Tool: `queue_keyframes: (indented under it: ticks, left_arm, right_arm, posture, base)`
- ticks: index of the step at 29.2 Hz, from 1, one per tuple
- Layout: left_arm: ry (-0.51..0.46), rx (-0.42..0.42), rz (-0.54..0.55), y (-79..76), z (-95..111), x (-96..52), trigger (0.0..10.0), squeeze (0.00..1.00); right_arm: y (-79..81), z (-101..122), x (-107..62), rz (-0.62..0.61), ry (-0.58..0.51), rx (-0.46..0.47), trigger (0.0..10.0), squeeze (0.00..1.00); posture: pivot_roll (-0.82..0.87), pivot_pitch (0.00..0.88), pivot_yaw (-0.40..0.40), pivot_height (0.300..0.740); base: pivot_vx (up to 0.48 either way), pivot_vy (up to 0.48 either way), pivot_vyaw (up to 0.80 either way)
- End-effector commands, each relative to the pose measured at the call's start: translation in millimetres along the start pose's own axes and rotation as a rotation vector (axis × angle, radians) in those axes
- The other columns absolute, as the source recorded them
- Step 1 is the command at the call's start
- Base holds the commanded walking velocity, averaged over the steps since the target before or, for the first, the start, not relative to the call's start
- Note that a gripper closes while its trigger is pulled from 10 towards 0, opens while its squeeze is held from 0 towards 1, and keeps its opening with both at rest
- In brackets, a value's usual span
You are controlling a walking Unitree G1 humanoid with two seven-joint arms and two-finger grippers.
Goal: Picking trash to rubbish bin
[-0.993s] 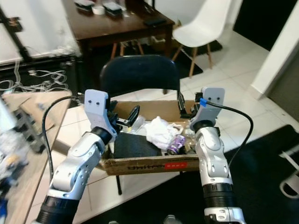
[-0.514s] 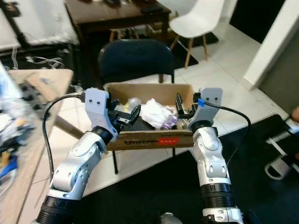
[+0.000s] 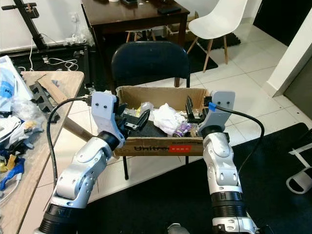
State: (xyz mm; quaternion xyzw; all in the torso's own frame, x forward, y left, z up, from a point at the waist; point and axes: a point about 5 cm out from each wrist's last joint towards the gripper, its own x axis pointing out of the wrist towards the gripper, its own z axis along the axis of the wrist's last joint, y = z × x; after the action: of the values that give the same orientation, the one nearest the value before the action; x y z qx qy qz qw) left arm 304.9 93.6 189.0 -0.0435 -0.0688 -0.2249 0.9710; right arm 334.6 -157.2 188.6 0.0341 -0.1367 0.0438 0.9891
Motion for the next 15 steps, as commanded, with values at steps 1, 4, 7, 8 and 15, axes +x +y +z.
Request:
queue_keyframes:
  ticks: [1, 4, 7, 8, 15]
  left_arm:
    - [0.031, 0.029, -0.003, -1.0, -4.4, -0.9, 10.0, 0.00]
    - [0.034, 0.063, 0.000, -1.0, -4.8, -1.0, 10.0, 0.00]
    - [0.038, 0.072, 0.006, -0.8, -5.4, -1.0, 10.0, 0.00]
    - [0.045, 0.059, 0.010, -0.2, -6.5, -0.7, 10.0, 0.00]
    - [0.065, 0.031, 0.032, 2.9, -8.8, 0.2, 10.0, 0.00]
  right_arm:
    - [-0.3, -3.1, -2.7, -0.004, 0.014, 0.004, 10.0, 0.00]
    - [-0.1, -3.0, -2.5, -0.003, 0.013, 0.004, 10.0, 0.00]
    - [-0.1, -3.1, -2.6, -0.003, 0.014, 0.005, 10.0, 0.00]
    - [0.1, -3.2, -2.5, -0.003, 0.014, 0.005, 10.0, 0.00]
    - [0.8, -3.4, -2.0, -0.001, 0.016, 0.006, 10.0, 0.00]
  posture:
    - [0.01, 0.138, 0.005, 0.740]
    - [0.01, 0.132, 0.005, 0.740]
    - [0.01, 0.132, 0.005, 0.740]
    - [0.01, 0.132, 0.005, 0.740]
    - [0.01, 0.132, 0.005, 0.740]
  base:
    - [0.000, 0.000, 0.00]
    - [0.000, -0.157, 0.00]
    - [0.000, -0.480, 0.00]
    - [0.000, -0.480, 0.00]
    - [0.000, -0.206, 0.00]
